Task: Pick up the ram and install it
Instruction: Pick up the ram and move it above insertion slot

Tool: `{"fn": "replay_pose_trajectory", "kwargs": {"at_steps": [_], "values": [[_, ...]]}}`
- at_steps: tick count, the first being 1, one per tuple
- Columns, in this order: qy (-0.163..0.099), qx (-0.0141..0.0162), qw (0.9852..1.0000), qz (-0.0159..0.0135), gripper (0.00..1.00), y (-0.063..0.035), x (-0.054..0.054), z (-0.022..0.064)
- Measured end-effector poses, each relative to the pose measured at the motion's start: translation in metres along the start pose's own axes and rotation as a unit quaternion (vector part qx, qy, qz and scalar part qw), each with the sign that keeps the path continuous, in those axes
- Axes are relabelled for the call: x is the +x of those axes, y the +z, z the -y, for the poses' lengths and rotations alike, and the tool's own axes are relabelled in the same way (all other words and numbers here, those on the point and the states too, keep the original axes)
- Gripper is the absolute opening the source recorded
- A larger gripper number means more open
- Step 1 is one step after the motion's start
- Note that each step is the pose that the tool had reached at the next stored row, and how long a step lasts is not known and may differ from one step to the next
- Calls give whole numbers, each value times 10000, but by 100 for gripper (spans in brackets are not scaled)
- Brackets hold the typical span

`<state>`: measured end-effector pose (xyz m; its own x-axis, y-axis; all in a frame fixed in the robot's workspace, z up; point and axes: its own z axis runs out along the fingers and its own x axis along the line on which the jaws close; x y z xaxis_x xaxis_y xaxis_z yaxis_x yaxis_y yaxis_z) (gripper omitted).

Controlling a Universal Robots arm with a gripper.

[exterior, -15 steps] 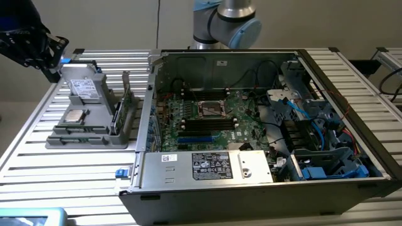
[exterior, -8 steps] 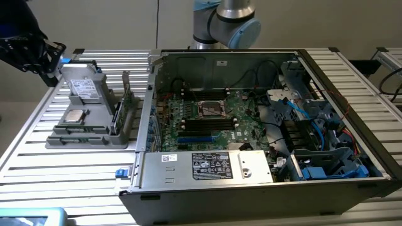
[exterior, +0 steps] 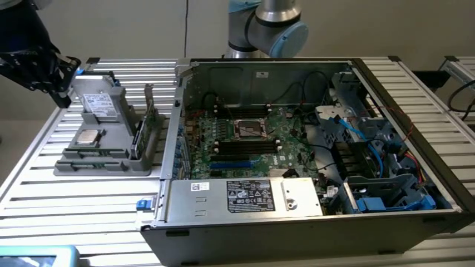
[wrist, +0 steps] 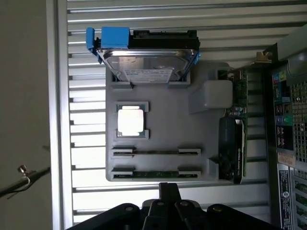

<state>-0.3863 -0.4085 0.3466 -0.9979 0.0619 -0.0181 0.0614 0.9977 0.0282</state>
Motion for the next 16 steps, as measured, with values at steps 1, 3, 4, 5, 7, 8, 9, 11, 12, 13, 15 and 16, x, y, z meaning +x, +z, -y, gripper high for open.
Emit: {"fn": "replay_pose_trajectory", "kwargs": {"at_steps": [1, 3, 4, 5, 7, 8, 9, 11, 12, 13, 15, 16], "values": [[-5, 0, 10000, 0, 11, 6, 0, 0], [-68, 0, 10000, -3, 11, 7, 1, 0], [-157, -2, 9999, -5, 11, 8, 1, 0], [-246, -4, 9997, -7, 11, 9, 1, 0], [-428, -7, 9991, -12, 11, 10, 1, 0], [-519, -9, 9987, -14, 11, 11, 0, 0], [-608, -11, 9981, -17, 11, 11, 1, 0], [-688, -13, 9976, -19, 11, 11, 1, 0], [-752, -14, 9972, -21, 11, 11, 1, 0], [-842, -16, 9964, -23, 11, 11, 1, 0], [-1023, -19, 9947, -28, 11, 11, 1, 1], [-1112, -21, 9938, -31, 11, 12, 1, 0]]}}
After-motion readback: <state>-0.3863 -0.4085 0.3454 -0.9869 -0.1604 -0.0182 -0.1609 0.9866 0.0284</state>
